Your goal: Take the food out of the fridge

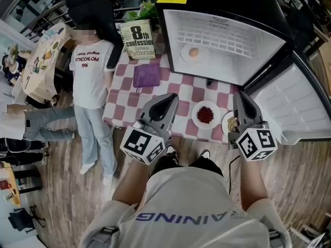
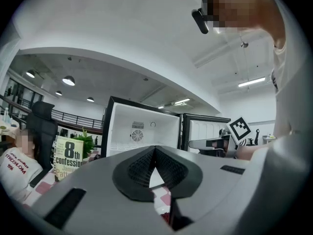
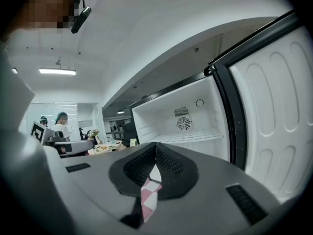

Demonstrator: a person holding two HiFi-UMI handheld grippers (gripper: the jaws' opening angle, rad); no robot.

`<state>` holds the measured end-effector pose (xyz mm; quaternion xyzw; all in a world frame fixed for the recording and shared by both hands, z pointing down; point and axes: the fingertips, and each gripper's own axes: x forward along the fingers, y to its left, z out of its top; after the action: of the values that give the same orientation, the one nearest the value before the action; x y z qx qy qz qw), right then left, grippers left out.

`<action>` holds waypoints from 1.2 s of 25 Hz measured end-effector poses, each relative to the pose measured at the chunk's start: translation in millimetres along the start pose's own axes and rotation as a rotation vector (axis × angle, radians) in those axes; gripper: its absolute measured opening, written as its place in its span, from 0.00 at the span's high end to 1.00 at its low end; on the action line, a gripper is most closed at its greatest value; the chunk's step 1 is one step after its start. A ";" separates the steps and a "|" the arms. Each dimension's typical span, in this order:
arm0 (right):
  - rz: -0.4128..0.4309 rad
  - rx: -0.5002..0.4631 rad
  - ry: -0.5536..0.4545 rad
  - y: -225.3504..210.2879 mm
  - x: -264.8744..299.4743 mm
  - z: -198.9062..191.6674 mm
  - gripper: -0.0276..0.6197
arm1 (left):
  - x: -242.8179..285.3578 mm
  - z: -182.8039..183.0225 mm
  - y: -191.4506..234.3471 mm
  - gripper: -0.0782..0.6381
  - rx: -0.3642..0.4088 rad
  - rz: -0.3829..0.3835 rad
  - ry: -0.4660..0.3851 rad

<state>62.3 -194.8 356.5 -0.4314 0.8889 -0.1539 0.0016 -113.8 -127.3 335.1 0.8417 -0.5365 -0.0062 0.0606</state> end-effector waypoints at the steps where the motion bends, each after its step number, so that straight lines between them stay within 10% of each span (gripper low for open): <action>1: -0.001 0.002 0.000 -0.1 0.9 1.4 0.92 | 0.3 1.3 0.7 0.88 0.006 -0.001 -0.001; 22: -0.024 0.104 0.176 -8.5 40.2 -50.6 0.92 | 0.7 -5.1 2.6 0.88 -0.008 0.003 0.012; 30: -0.003 0.283 0.282 -14.6 94.4 -92.3 0.69 | -10.7 -17.5 26.1 0.88 -0.036 0.051 0.038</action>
<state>1.7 -250.6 460.7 -0.4026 0.8492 -0.3360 -0.0624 -140.6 -126.9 354.7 0.8265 -0.5564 0.0015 0.0858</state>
